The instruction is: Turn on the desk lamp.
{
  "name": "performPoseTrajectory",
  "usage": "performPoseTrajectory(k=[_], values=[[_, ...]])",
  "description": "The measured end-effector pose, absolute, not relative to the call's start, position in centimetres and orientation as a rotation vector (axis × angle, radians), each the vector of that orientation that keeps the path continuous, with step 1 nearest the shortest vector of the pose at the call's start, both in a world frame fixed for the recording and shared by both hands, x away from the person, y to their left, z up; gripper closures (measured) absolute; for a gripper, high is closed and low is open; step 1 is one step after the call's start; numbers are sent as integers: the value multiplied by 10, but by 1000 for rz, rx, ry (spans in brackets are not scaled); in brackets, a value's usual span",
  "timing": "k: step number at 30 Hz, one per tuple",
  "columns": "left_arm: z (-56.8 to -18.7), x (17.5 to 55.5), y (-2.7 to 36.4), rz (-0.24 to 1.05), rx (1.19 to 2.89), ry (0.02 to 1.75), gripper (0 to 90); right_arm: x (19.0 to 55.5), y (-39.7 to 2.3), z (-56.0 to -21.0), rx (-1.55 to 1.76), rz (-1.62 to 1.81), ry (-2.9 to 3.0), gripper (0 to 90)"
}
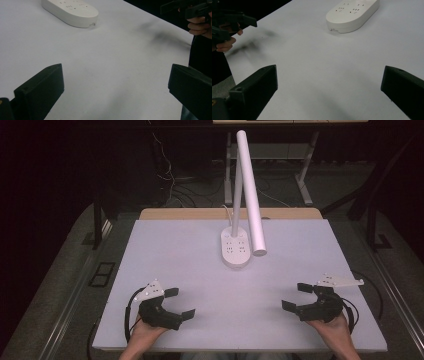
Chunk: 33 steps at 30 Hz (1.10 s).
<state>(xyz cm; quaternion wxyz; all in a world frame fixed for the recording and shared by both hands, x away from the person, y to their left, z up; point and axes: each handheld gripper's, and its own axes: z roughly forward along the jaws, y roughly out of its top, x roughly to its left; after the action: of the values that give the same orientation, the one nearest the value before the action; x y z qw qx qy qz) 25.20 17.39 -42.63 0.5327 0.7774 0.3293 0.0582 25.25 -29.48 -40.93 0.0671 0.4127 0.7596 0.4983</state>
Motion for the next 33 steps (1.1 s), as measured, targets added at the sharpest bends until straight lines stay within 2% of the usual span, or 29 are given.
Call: performPoseTrajectory(k=[23,25,33], values=[[-427,252,172,126,1864,780,0,252,-294,-409,1280,1441,2339,5],[-427,252,172,128,1863,781,0,251,-294,-409,1265,1447,2356,49],[-427,252,173,130,1859,783,0,253,-293,-407,1261,1434,2378,49]])
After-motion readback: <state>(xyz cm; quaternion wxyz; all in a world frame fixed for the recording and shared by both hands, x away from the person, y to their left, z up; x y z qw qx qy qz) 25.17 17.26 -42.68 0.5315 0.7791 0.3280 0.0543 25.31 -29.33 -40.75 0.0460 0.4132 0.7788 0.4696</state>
